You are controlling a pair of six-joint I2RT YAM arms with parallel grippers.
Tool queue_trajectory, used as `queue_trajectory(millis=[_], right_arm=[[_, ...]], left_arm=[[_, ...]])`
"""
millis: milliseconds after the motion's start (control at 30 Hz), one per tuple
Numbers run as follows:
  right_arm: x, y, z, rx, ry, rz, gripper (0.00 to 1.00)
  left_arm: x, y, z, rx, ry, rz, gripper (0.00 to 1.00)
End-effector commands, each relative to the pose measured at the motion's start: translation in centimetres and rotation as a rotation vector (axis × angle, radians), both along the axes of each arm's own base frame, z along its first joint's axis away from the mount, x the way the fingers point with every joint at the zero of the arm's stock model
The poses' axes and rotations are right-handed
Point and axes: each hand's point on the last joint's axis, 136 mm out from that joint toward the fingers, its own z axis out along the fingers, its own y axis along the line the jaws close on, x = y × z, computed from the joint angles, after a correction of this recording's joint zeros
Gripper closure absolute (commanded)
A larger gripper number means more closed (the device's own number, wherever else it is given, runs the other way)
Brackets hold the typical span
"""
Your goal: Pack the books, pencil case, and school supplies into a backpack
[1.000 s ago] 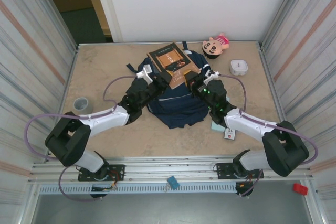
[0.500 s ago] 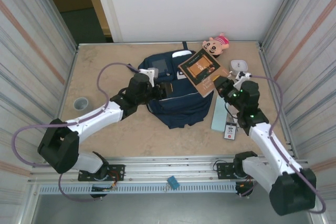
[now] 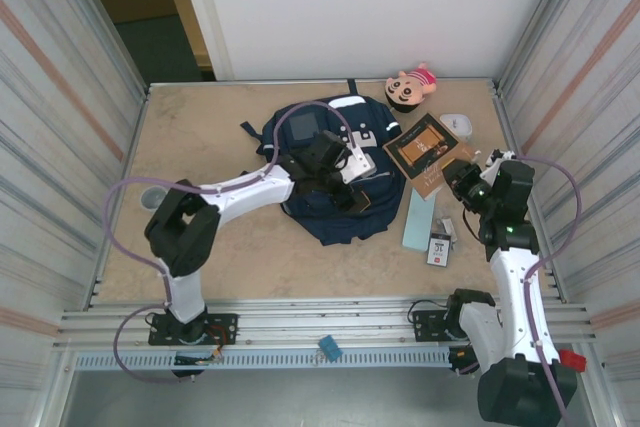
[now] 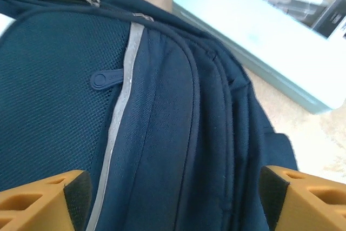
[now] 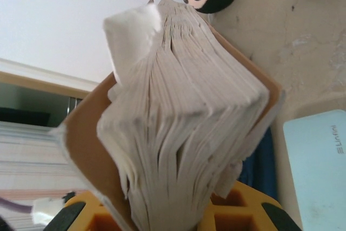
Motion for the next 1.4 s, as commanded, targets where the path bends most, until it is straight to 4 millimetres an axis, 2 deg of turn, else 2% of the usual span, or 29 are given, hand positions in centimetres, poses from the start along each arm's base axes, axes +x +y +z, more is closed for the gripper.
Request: queue_trajectory(millis=[0, 133, 333, 367, 400, 500, 567, 733, 867, 1067, 1133, 1200, 1267, 1367], right_arm=[[0.1, 0.5, 3.4, -0.047, -0.110, 0.057, 1.00], [-0.1, 0.4, 2.9, -0.055, -0.102, 0.055, 1.00], [-0.2, 0.5, 2.1, -0.054, -0.085, 0.060, 1.00], [-0.2, 0.5, 2.1, -0.054, -0.086, 0.065, 1.00], [-0.2, 0.6, 2.2, -0.056, -0.087, 0.068, 1.00], [-0.3, 0.9, 2.2, -0.066, -0.094, 0.094, 1.00], [-0.3, 1.2, 2.2, -0.072, -0.093, 0.120, 1.00], [0.2, 1.8, 2.0, -0.063, -0.075, 0.176, 1.00], [0.9, 2.6, 1.9, -0.024, -0.060, 0.234, 1.00], [1.4, 2.6, 4.3, -0.036, -0.113, 0.249, 1.00], [1.3, 2.3, 5.2, -0.047, -0.124, 0.243, 1.00], [1.0, 1.2, 6.0, -0.060, -0.125, 0.187, 1.00], [0.4, 0.4, 7.5, -0.077, -0.164, 0.146, 1.00], [-1.0, 0.5, 8.7, -0.095, -0.159, 0.148, 1.00]], left_arm=[[0.5, -0.5, -0.5, 0.036, -0.033, -0.087, 0.16], [2.2, -0.8, -1.5, 0.066, -0.086, -0.049, 0.13], [4.7, 0.1, -4.0, 0.168, -0.162, 0.018, 0.13], [4.7, 0.2, -4.5, 0.185, -0.160, 0.015, 0.19], [4.7, 0.3, -5.1, 0.198, -0.157, 0.013, 0.33], [4.6, 0.9, -5.5, 0.203, -0.152, 0.044, 0.85], [4.0, 1.2, -4.7, 0.180, -0.148, 0.067, 1.00], [1.6, 3.2, -1.7, 0.118, -0.109, 0.188, 1.00], [-0.5, 5.5, -0.5, 0.057, -0.025, 0.344, 1.00], [-3.1, 7.7, 0.2, 0.021, 0.066, 0.506, 1.00], [-3.2, 8.2, 1.2, 0.005, 0.075, 0.544, 1.00], [-3.0, 8.4, 2.8, -0.016, 0.056, 0.558, 1.00], [-2.4, 8.6, 4.8, -0.032, 0.015, 0.565, 1.00], [-1.5, 8.3, 8.1, -0.075, -0.024, 0.553, 1.00]])
